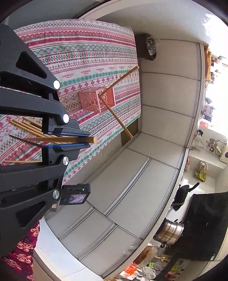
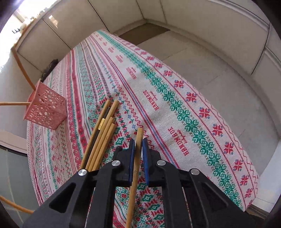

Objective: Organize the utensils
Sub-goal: 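Grasp a chopstick with the right tool while the left tool lifts its chopstick upright, then carry both upright chopsticks over the pink basket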

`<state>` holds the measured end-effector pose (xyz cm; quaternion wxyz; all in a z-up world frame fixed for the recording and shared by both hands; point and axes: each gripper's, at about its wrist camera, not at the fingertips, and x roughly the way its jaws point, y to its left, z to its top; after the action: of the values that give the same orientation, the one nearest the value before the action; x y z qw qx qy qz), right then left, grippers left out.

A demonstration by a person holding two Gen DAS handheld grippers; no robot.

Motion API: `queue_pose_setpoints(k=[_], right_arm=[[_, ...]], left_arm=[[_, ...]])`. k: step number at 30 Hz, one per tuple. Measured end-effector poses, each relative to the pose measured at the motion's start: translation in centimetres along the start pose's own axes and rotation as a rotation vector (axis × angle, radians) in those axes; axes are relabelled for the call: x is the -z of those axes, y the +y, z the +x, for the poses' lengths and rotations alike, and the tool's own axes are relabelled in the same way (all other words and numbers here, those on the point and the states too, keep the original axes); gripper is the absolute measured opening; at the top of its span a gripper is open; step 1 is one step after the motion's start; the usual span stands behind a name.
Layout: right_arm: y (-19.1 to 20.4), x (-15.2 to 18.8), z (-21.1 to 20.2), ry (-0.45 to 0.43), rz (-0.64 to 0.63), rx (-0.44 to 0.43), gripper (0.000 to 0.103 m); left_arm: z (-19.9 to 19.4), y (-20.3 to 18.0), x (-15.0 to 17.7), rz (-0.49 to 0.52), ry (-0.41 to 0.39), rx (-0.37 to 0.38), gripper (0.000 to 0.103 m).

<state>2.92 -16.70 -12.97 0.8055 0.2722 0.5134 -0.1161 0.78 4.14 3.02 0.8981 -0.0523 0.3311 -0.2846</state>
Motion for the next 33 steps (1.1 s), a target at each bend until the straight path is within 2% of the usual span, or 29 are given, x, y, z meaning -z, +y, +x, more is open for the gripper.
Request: queue_pose_setpoints(k=[5,13,19,23,25,26,27,28,29,31,32,33], right_arm=[[0.9,0.3,-5.4,-0.165,-0.072,-0.091,0.008],[2.1,0.8,-12.8,-0.355,-0.154,-0.212,0.008],[2.8,0.6,-17.0,-0.452,-0.184,-0.282,0.008],[3.4,-0.5,-19.3,-0.485,-0.187,-0.289,0.008],[3.9,-1.6,-19.0,-0.422,-0.209,-0.228,0.009],[4.3,-2.2,-17.7,-0.331,-0.236,-0.164,0.014],[4.2,-2.7,-15.8,-0.239,-0.235,-0.130,0.021],[3.6,-3.0,-13.7,-0.160,-0.204,-0.117,0.040],[3.0,-3.3,-11.0,-0.069,-0.170,-0.091,0.045],[1.9,-3.7,-5.5,0.113,-0.129,-0.062,0.041],[1.2,-3.8,-3.1,0.185,-0.089,-0.056,0.036],[0.5,-4.0,-1.4,0.227,-0.055,-0.041,0.035]], left_arm=[[0.2,-0.2,0.0,-0.005,0.001,-0.019,0.006],[0.1,-0.7,-0.1,-0.008,-0.028,-0.080,0.006],[-0.5,-1.3,-0.4,0.001,-0.053,-0.083,0.006],[-1.1,-1.4,-1.1,-0.011,-0.078,-0.083,0.006],[-1.0,-1.4,-1.3,-0.012,-0.079,-0.078,0.006],[-0.8,-1.5,-1.3,-0.009,-0.075,-0.081,0.006],[-0.6,-1.6,-1.3,-0.006,-0.068,-0.081,0.006],[-0.2,-1.6,-1.2,-0.005,-0.059,-0.081,0.006],[0.0,-1.7,-1.1,-0.005,-0.053,-0.081,0.006],[0.2,-1.7,-1.1,-0.005,-0.050,-0.078,0.006],[0.2,-1.7,-1.1,-0.007,-0.052,-0.075,0.006],[0.2,-1.7,-1.1,-0.007,-0.054,-0.073,0.006]])
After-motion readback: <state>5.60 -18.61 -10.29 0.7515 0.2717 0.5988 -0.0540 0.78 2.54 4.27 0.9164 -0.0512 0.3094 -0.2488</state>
